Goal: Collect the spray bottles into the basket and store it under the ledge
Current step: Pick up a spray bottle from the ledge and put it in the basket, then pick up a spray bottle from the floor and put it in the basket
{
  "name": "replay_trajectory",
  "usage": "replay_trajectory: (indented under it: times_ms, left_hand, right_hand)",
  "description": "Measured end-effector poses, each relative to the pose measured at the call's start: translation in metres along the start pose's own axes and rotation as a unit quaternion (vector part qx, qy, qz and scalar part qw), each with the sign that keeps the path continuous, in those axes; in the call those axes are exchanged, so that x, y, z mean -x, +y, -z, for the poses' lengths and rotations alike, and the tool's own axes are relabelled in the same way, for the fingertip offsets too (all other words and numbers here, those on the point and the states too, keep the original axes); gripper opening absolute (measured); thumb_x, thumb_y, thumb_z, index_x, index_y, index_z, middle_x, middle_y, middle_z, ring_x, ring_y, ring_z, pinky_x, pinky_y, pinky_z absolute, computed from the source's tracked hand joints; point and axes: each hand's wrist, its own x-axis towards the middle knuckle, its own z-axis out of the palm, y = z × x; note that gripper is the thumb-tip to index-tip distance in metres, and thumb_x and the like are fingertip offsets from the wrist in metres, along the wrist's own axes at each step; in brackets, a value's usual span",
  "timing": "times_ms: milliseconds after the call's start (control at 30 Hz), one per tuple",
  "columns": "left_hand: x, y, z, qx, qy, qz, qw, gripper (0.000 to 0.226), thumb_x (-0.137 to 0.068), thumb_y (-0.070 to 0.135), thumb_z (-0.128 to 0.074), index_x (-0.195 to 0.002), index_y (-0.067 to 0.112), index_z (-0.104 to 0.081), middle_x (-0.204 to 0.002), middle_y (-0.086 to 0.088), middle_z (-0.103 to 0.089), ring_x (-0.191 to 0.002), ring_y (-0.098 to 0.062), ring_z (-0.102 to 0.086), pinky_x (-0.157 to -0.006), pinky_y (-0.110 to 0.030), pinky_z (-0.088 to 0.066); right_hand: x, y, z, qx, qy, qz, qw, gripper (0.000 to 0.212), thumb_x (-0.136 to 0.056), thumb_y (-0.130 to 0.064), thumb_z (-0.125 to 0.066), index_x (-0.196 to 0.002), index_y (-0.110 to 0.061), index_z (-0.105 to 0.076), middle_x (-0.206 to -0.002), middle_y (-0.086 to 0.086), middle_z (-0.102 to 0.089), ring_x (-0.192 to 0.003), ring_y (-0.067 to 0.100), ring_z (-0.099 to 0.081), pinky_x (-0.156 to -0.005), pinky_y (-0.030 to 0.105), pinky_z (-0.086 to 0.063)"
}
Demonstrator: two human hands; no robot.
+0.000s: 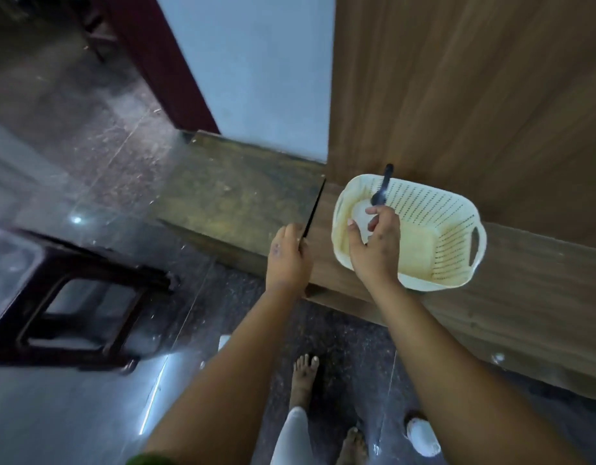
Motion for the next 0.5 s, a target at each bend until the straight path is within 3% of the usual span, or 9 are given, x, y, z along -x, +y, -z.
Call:
replay_trajectory:
  times_ms: [100,200,333,400,500]
  left_hand:
    - [0.041,-0.053,0.026,0.009,0.050,0.084,0.995,0.030,-0.091,0.009,-0.053,-0.121,0.004,-0.057,-0.116,-0.014,-0.063,-0.112,-0.031,-0.056,-0.093,-0.036,-0.042]
    - [0.085,-0.107,0.045,0.015,0.055,0.186,0.981,0.034,-0.092,0.012,-0.053,-0.125,0.007,-0.055,-0.124,-0.011,-0.061,-0.120,-0.029,-0.054,-0.098,-0.037,-0.041]
    - [0.133,-0.184,0.056,0.006,0.017,0.306,0.952,0.041,-0.092,0.019,-0.054,-0.132,0.012,-0.048,-0.134,-0.009,-0.056,-0.128,-0.028,-0.047,-0.103,-0.040,-0.039]
    - [0.152,-0.219,0.052,0.006,-0.014,0.347,0.938,0.044,-0.092,0.023,-0.055,-0.134,0.013,-0.044,-0.137,-0.010,-0.053,-0.128,-0.029,-0.047,-0.101,-0.040,-0.039]
    - [0.176,-0.265,0.042,-0.017,-0.077,0.369,0.926,0.052,-0.093,0.027,-0.053,-0.141,0.014,-0.037,-0.142,-0.010,-0.047,-0.130,-0.029,-0.043,-0.102,-0.039,-0.038]
  right_hand:
    - [0.034,-0.018,-0.022,0.032,-0.061,0.089,0.994,0.025,-0.088,-0.026,-0.059,-0.103,-0.008,-0.049,-0.097,0.005,-0.048,-0.089,0.018,-0.045,-0.076,0.031,-0.039]
    - [0.071,-0.024,-0.055,0.030,-0.167,0.092,0.981,0.024,-0.090,-0.027,-0.057,-0.103,-0.009,-0.049,-0.095,-0.001,-0.046,-0.086,0.013,-0.043,-0.072,0.029,-0.037]
    - [0.122,-0.007,-0.124,0.061,-0.293,0.091,0.950,0.027,-0.088,-0.026,-0.061,-0.106,-0.011,-0.048,-0.093,0.001,-0.044,-0.084,0.020,-0.046,-0.072,0.032,-0.040]
    - [0.148,0.007,-0.157,0.088,-0.362,0.062,0.926,0.031,-0.088,-0.026,-0.061,-0.113,-0.013,-0.048,-0.104,0.004,-0.046,-0.093,0.020,-0.048,-0.080,0.033,-0.046]
    - [0.185,0.035,-0.200,0.126,-0.427,0.037,0.895,0.037,-0.088,-0.025,-0.062,-0.121,-0.017,-0.048,-0.118,0.006,-0.048,-0.102,0.017,-0.048,-0.082,0.027,-0.043]
